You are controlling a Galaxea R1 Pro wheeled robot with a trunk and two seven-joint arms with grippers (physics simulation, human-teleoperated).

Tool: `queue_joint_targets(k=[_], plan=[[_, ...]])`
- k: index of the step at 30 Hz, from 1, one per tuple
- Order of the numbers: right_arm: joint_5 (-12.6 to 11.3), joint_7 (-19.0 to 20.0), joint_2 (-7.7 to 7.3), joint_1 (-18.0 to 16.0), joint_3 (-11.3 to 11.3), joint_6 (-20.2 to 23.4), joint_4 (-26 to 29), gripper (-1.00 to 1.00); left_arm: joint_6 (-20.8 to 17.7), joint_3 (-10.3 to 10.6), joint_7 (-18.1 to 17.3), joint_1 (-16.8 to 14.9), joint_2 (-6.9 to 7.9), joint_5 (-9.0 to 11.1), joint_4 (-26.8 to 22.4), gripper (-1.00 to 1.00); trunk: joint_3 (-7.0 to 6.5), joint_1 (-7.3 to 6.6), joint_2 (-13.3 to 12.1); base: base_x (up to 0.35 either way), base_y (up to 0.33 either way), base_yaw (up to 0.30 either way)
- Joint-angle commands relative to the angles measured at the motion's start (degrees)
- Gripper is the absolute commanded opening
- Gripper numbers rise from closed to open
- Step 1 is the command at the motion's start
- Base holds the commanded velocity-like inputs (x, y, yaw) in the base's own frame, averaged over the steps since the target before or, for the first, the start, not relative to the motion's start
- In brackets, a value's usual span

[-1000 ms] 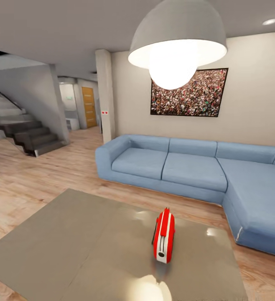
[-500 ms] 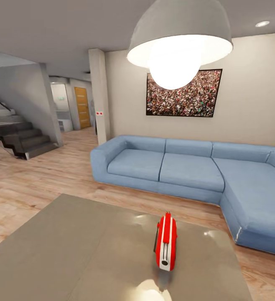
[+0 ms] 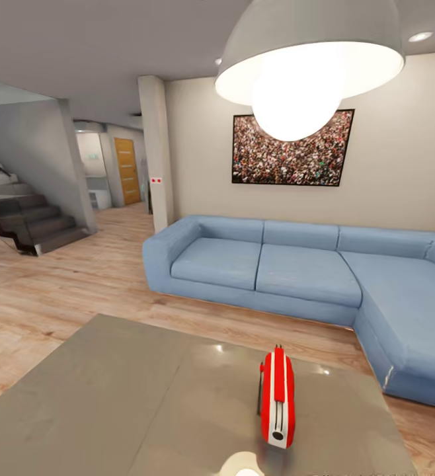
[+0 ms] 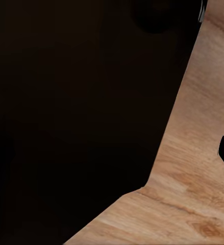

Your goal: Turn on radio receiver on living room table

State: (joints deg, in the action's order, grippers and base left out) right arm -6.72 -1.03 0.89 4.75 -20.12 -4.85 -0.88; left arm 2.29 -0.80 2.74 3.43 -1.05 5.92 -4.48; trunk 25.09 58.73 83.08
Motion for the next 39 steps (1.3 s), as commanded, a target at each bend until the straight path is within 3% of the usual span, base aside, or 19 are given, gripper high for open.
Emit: queue_joint_targets(k=[1, 24, 39], plan=[[0.0, 0.0, 0.00, 0.0, 0.0, 0.0, 0.0, 1.00, 0.0, 0.0, 0.0, 0.0, 0.00, 0.0, 0.0, 1.00, -0.05, 0.00, 0.0, 0.008, 0.007, -0.204], [0.0, 0.0, 0.00, 0.0, 0.0, 0.0, 0.0, 1.00, 0.0, 0.0, 0.1, 0.0, 0.00, 0.0, 0.0, 1.00, -1.32, 0.00, 0.0, 0.001, 0.001, -0.237], [0.1, 0.2, -0.02, 0.0, -0.2, 0.0, 0.0, 1.00, 0.0, 0.0, 0.1, 0.0, 0.00, 0.0, 0.0, 1.00, -1.06, 0.00, 0.0, 0.000, 0.000, -0.252]])
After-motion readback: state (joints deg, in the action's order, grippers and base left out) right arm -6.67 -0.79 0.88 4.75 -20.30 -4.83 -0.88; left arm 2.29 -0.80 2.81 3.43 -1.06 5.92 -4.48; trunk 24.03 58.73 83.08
